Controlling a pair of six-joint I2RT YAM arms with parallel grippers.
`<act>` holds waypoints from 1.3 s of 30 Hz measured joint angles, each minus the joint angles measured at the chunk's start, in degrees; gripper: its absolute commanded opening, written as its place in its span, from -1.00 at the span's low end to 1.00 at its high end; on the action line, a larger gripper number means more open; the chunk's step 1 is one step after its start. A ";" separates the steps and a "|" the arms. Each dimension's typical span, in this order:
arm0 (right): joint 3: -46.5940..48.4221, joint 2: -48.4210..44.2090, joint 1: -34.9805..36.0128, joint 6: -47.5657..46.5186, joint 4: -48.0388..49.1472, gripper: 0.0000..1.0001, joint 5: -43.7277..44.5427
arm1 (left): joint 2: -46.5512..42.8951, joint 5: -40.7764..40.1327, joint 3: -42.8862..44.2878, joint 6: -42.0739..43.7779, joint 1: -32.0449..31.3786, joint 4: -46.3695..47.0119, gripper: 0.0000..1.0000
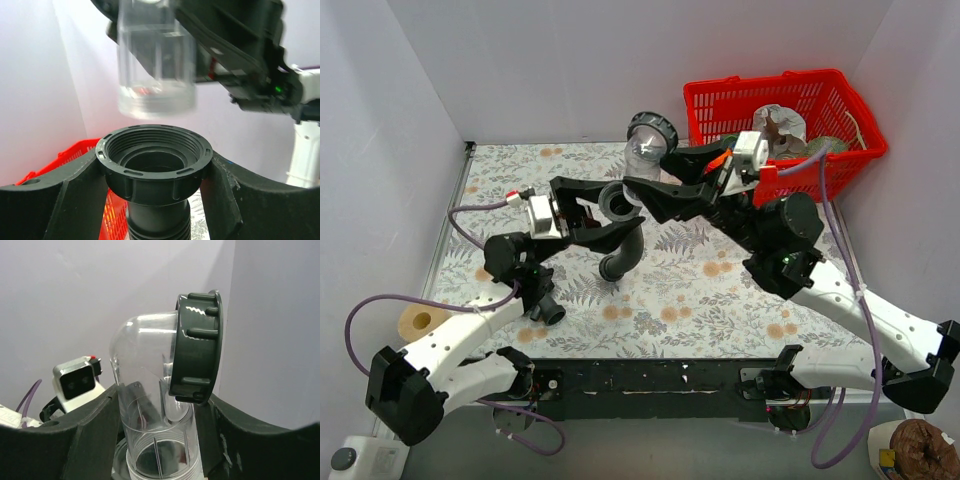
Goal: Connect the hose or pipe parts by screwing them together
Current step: Install the adaptor on the pipeline.
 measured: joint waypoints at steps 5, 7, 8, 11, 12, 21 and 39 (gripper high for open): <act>2.16 -3.93 0.00 -2.51 -2.69 -0.97 0.48 | -2.82 5.38 -3.93 -1.33 -0.02 3.89 -1.00; 2.14 -5.73 0.00 -2.84 -2.78 -0.97 0.87 | -2.34 7.02 -4.46 -1.97 -0.02 4.17 -1.00; 2.12 -6.40 0.00 -2.86 -2.75 -0.97 0.94 | -1.99 7.69 -4.52 -2.32 0.00 4.20 -1.00; 1.75 -7.72 0.00 -2.89 -2.75 -0.97 0.98 | -1.25 8.87 -4.52 -3.26 0.00 4.44 -0.95; 1.53 -7.89 0.00 -2.86 -2.75 -0.97 0.98 | -1.14 9.11 -4.52 -3.63 0.00 4.55 -0.95; -1.31 -7.37 0.00 -2.12 -4.07 -0.97 0.52 | -1.05 10.27 -4.48 -7.39 0.00 4.61 -0.92; -2.03 0.98 -0.83 8.33 -2.29 -0.97 -10.36 | 0.42 8.59 -4.13 -17.18 0.04 5.75 -0.98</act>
